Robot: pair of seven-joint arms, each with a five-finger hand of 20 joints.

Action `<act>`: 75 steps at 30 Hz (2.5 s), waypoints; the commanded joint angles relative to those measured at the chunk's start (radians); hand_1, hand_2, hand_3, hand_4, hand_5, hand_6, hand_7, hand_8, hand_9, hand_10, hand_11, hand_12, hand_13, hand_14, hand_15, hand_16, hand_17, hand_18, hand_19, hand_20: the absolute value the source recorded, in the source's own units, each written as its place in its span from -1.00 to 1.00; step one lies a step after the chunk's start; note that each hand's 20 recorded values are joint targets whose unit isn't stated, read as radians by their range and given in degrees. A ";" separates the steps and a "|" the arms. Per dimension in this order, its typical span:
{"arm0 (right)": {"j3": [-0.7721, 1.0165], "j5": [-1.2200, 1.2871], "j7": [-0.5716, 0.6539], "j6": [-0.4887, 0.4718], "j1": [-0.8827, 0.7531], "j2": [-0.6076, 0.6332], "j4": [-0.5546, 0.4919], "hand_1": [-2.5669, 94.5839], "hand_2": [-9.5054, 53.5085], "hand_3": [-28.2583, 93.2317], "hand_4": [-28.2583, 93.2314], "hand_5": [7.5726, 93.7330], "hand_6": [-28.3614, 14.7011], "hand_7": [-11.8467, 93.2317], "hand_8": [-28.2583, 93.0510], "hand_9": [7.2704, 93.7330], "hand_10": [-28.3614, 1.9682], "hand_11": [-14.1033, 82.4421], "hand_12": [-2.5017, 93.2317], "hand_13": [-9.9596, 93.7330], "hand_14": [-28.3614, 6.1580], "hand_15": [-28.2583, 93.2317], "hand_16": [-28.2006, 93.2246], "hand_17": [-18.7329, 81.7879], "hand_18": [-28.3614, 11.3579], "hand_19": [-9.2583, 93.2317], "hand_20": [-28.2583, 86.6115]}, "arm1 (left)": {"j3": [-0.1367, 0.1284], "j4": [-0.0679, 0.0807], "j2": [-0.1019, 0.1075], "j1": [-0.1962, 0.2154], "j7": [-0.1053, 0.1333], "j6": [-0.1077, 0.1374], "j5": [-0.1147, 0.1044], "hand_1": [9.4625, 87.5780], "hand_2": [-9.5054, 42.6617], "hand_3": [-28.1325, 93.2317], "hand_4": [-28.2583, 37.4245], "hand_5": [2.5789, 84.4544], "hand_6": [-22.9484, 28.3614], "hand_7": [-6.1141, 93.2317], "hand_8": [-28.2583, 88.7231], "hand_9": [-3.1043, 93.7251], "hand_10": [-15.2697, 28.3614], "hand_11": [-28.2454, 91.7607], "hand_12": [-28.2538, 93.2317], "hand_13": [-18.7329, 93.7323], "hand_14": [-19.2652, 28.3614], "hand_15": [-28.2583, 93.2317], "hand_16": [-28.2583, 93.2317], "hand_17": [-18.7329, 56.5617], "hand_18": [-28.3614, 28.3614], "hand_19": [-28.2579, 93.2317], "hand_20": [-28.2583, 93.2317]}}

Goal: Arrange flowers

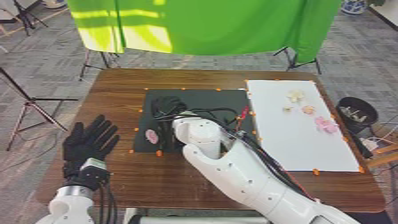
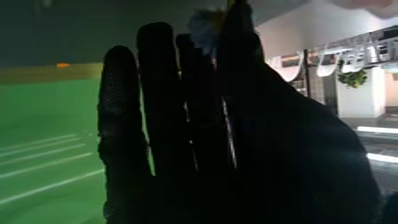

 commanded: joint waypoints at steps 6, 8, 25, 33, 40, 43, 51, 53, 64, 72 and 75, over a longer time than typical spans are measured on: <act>0.008 0.012 0.018 -0.034 0.002 0.013 -0.023 0.18 -0.79 0.81 -1.00 0.09 0.44 -0.43 -0.77 0.18 0.13 -0.52 -0.66 0.19 0.10 -0.01 -0.09 -0.26 -0.50 0.40 -0.07 | -0.009 -0.010 -0.005 0.016 0.011 0.018 -0.015 -0.68 0.00 0.63 -1.00 -0.06 0.27 -0.59 -0.66 -0.29 0.43 -0.10 -0.33 -0.29 0.48 0.11 -0.64 -0.68 0.53 0.04 -0.38; 0.018 0.014 0.018 -0.051 -0.002 0.014 -0.033 0.18 -0.80 0.81 -1.00 0.08 0.44 -0.43 -0.77 0.17 0.11 -0.52 -0.67 0.19 0.10 -0.01 -0.10 -0.26 -0.50 0.39 -0.08 | -0.010 -0.011 -0.005 0.018 0.012 0.017 -0.026 -0.68 0.00 0.63 -1.00 -0.06 0.27 -0.59 -0.65 -0.29 0.44 -0.10 -0.33 -0.29 0.48 0.11 -0.64 -0.68 0.53 0.04 -0.38; 0.117 0.113 0.064 -0.001 -0.050 0.144 -0.268 0.04 -0.92 0.84 -1.00 0.08 0.30 -0.47 -0.76 0.14 0.00 -0.50 -0.67 0.10 -0.09 0.04 -0.26 -0.29 -0.59 0.37 -0.12 | -0.042 -0.006 -0.010 0.041 0.004 0.008 -0.023 -0.69 0.01 0.63 -1.00 -0.07 0.28 -0.60 -0.65 -0.28 0.43 -0.10 -0.33 -0.28 0.50 0.12 -0.64 -0.68 0.52 0.03 -0.38; 0.064 0.084 0.039 0.040 -0.035 0.088 -0.230 0.11 -0.84 0.81 -1.00 0.14 0.32 -0.47 -0.75 0.28 0.06 -0.44 -0.64 0.16 -0.03 0.04 -0.24 -0.26 -0.56 0.40 -0.11 | -0.007 0.006 -0.013 0.006 -0.018 -0.006 -0.017 -0.68 0.00 0.63 -1.00 -0.07 0.27 -0.59 -0.65 -0.28 0.43 -0.09 -0.33 -0.28 0.50 0.13 -0.64 -0.68 0.53 0.04 -0.38; 0.026 0.064 0.038 0.032 -0.036 0.076 -0.194 0.12 -0.83 0.80 -1.00 0.16 0.38 -0.45 -0.76 0.30 0.10 -0.45 -0.64 0.18 -0.01 0.04 -0.23 -0.26 -0.55 0.40 -0.12 | 0.000 0.012 -0.011 -0.007 -0.024 -0.005 -0.017 -0.68 0.00 0.63 -1.00 -0.07 0.28 -0.58 -0.66 -0.27 0.43 -0.09 -0.34 -0.28 0.50 0.13 -0.64 -0.68 0.53 0.04 -0.38; 0.011 0.046 0.042 -0.005 -0.038 0.063 -0.169 0.10 -0.74 0.80 -1.00 0.16 0.38 -0.46 -0.76 0.28 0.09 -0.46 -0.64 0.17 0.00 0.03 -0.23 -0.26 -0.55 0.40 -0.12 | 0.000 0.015 -0.008 -0.012 -0.032 -0.008 -0.014 -0.68 0.00 0.63 -1.00 -0.07 0.28 -0.58 -0.66 -0.27 0.45 -0.09 -0.34 -0.28 0.50 0.13 -0.64 -0.68 0.53 0.04 -0.38; 0.014 0.050 0.040 -0.062 -0.050 0.059 -0.148 -0.02 -0.42 0.66 -1.00 0.18 0.27 -0.50 -0.75 0.15 0.02 -0.52 -0.68 0.11 -0.03 0.00 -0.24 -0.27 -0.53 0.38 -0.13 | 0.004 0.021 -0.007 -0.027 -0.038 -0.013 -0.012 -0.68 0.00 0.63 -1.00 -0.06 0.28 -0.58 -0.66 -0.27 0.44 -0.09 -0.34 -0.28 0.50 0.13 -0.65 -0.68 0.53 0.04 -0.38; 0.003 0.051 0.045 -0.023 -0.046 0.062 -0.134 0.04 -0.36 0.55 -1.00 0.18 0.31 -0.48 -0.70 0.16 0.04 -0.53 -0.68 0.11 -0.03 -0.02 -0.23 -0.28 -0.51 0.36 -0.12 | 0.005 0.023 -0.005 -0.031 -0.037 -0.014 -0.011 -0.67 0.01 0.63 -1.00 -0.06 0.28 -0.58 -0.66 -0.27 0.44 -0.09 -0.34 -0.27 0.50 0.13 -0.65 -0.68 0.53 0.04 -0.38; -0.012 0.058 0.044 0.051 -0.049 0.066 -0.121 0.18 -0.40 0.56 -1.00 0.28 0.56 -0.48 -0.64 0.37 0.36 -0.50 -0.65 0.23 0.10 -0.08 -0.17 -0.24 -0.45 0.31 -0.08 | 0.003 0.027 -0.006 -0.039 -0.050 -0.009 -0.011 -0.68 0.00 0.63 -1.00 -0.06 0.28 -0.57 -0.66 -0.26 0.45 -0.09 -0.34 -0.27 0.50 0.13 -0.65 -0.68 0.53 0.04 -0.38; -0.009 0.065 0.068 0.059 -0.045 0.072 -0.125 0.08 -0.52 0.70 -1.00 0.04 0.47 -0.47 -0.76 0.29 0.18 -0.50 -0.66 0.22 0.07 -0.05 -0.17 -0.24 -0.50 0.34 -0.09 | 0.001 0.027 -0.008 -0.036 -0.049 -0.010 -0.011 -0.67 0.00 0.63 -1.00 -0.06 0.28 -0.58 -0.66 -0.26 0.45 -0.09 -0.34 -0.27 0.50 0.13 -0.65 -0.68 0.53 0.04 -0.38; 0.011 0.073 0.086 0.071 -0.050 0.076 -0.138 0.06 -0.49 0.69 -1.00 0.02 0.44 -0.46 -0.76 0.26 0.13 -0.50 -0.66 0.21 0.05 -0.03 -0.18 -0.25 -0.51 0.35 -0.10 | -0.002 0.024 -0.012 -0.028 -0.043 -0.009 -0.011 -0.67 0.00 0.63 -1.00 -0.06 0.28 -0.58 -0.66 -0.26 0.44 -0.09 -0.34 -0.27 0.50 0.14 -0.65 -0.68 0.53 0.04 -0.38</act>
